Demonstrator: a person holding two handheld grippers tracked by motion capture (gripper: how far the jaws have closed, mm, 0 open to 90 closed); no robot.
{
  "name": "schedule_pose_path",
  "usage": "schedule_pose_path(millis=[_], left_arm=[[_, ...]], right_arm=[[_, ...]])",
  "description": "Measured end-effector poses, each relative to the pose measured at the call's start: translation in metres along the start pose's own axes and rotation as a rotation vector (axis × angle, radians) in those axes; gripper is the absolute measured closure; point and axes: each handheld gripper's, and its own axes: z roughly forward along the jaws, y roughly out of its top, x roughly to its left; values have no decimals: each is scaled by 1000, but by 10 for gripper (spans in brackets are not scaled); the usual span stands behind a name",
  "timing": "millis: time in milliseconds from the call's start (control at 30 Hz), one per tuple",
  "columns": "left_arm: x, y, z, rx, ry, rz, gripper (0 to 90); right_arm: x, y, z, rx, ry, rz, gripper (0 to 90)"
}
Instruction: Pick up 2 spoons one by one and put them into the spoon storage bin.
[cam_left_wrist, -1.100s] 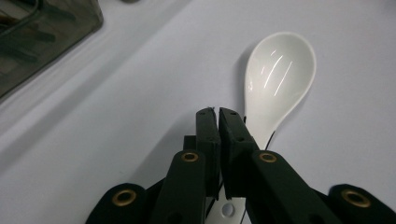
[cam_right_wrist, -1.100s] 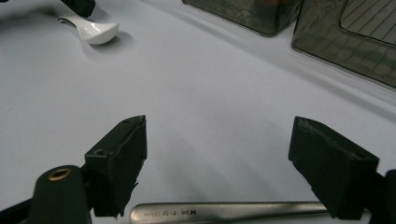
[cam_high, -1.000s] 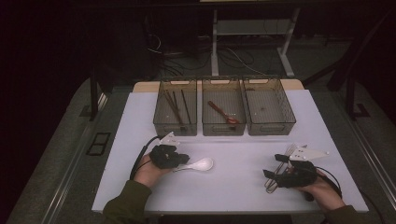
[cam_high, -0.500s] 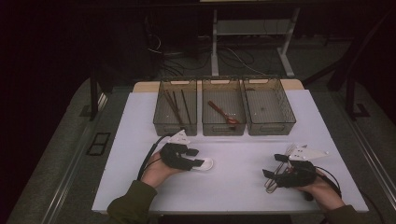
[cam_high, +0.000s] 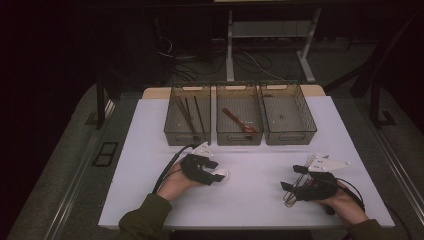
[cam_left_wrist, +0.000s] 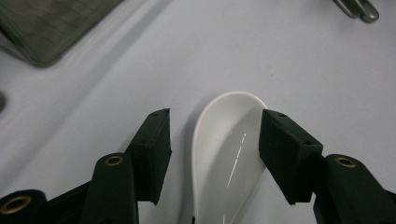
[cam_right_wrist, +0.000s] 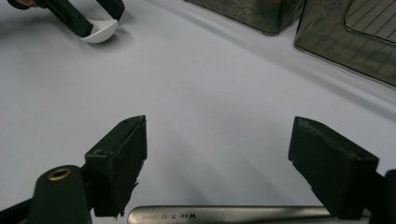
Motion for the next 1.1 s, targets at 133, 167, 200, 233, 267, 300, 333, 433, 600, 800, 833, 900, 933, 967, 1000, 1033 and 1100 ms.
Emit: schedule_pose_path(millis=[133, 167, 200, 233, 267, 300, 333, 433, 600, 800, 833, 900, 933, 967, 1000, 1033, 1100], left_arm=[[-2, 0, 1, 16, -8, -4, 428], [-3, -1, 2, 17, -9, 0, 429], [-2, -1, 2, 22, -11, 17, 433], [-3, -1, 2, 28, -17, 7, 443], [-4, -1, 2, 30, -22, 10, 451], [-3, -1, 2, 31, -22, 32, 457], [-3, -1, 2, 33, -27, 30, 465], [-5, -2, 2, 35, -36, 25, 502], [-7, -2, 2, 39, -55, 48, 567], [-10, -2, 2, 40, -62, 73, 618], [-10, -2, 2, 43, -65, 79, 625], [-11, -2, 2, 43, -67, 89, 639], [-11, -3, 2, 44, -67, 88, 645], [-12, -3, 2, 43, -67, 89, 649], [-11, -3, 1, 50, -69, 99, 655], [-12, -3, 1, 47, -69, 99, 661], [-12, -3, 1, 47, -69, 104, 674]], right_arm=[[0, 0, 0, 0, 0, -2, 190], [0, 0, 0, -1, 0, -1, 190], [0, 0, 0, -1, -1, 0, 190], [0, 0, 0, -1, -1, 0, 190], [-1, 0, 0, -1, -2, -2, 190], [-1, 0, 0, -1, -2, -1, 191], [-1, 0, 0, 0, -3, -1, 191], [-1, 0, 0, 1, -4, -2, 191], [-1, 0, 0, 1, -5, -4, 191], [-1, 0, 0, 2, -5, -3, 191], [-1, 0, 0, 3, -4, -4, 191], [-1, 0, 0, 6, -5, -7, 191], [-1, 0, 0, 7, -5, -9, 191], [-1, 0, 1, 7, -5, -9, 191], [-1, 0, 1, 7, -5, -8, 191], [-1, 0, 1, 7, -5, -9, 191], [-1, 0, 1, 8, -5, -9, 191]])
